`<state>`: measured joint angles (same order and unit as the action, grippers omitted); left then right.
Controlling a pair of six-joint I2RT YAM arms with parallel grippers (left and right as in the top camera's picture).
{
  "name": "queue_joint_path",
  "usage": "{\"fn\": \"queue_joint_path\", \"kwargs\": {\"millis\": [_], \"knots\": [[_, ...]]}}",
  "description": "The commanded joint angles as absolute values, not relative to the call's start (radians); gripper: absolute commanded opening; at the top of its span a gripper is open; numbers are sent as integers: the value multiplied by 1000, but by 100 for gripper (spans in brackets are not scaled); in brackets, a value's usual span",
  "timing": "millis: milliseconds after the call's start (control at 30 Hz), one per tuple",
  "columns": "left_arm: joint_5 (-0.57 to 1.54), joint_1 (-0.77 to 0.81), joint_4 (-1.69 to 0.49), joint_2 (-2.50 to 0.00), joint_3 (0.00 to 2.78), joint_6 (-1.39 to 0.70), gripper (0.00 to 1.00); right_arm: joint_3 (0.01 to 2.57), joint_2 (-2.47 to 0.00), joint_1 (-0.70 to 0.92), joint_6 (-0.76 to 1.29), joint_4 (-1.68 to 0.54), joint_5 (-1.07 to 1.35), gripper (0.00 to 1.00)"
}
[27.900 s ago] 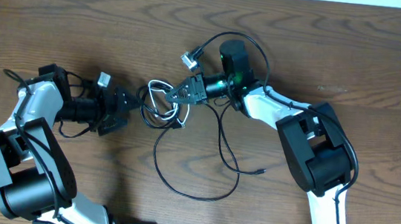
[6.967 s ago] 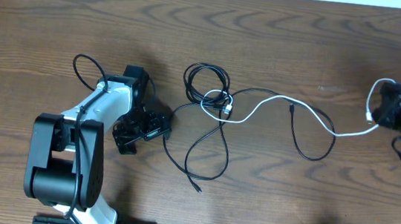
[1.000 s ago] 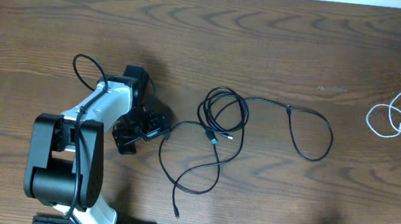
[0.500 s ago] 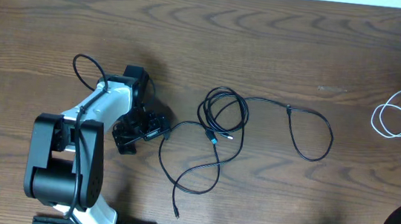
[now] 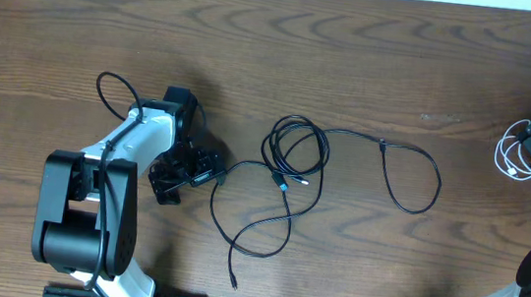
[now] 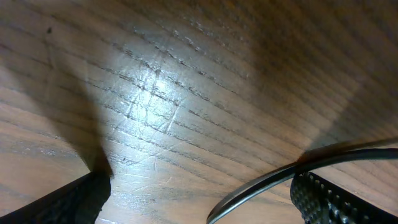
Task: Untangle cables
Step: 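Lower the white cable at the right edge and open the right gripper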
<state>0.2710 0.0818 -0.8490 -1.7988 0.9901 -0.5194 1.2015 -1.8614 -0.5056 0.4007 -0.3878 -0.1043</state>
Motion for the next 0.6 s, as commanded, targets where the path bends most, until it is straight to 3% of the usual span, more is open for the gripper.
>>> {"fn": "queue_joint_path", "kwargs": {"millis": [0, 433, 500, 533, 567], "knots": [[238, 81, -829, -1821, 979, -494, 98, 1214, -1877, -507, 411, -405, -94, 93], [237, 81, -829, -1821, 979, -494, 98, 1196, -1961, -496, 411, -468, -96, 92], [238, 81, -829, -1821, 979, -494, 98, 1194, -1983, -496, 411, -468, -98, 79], [238, 81, -829, -1821, 979, -494, 98, 1194, -1990, -496, 411, -468, -98, 68], [237, 81, -829, -1821, 979, -494, 98, 1194, -2002, -496, 411, -467, -101, 52]]}}
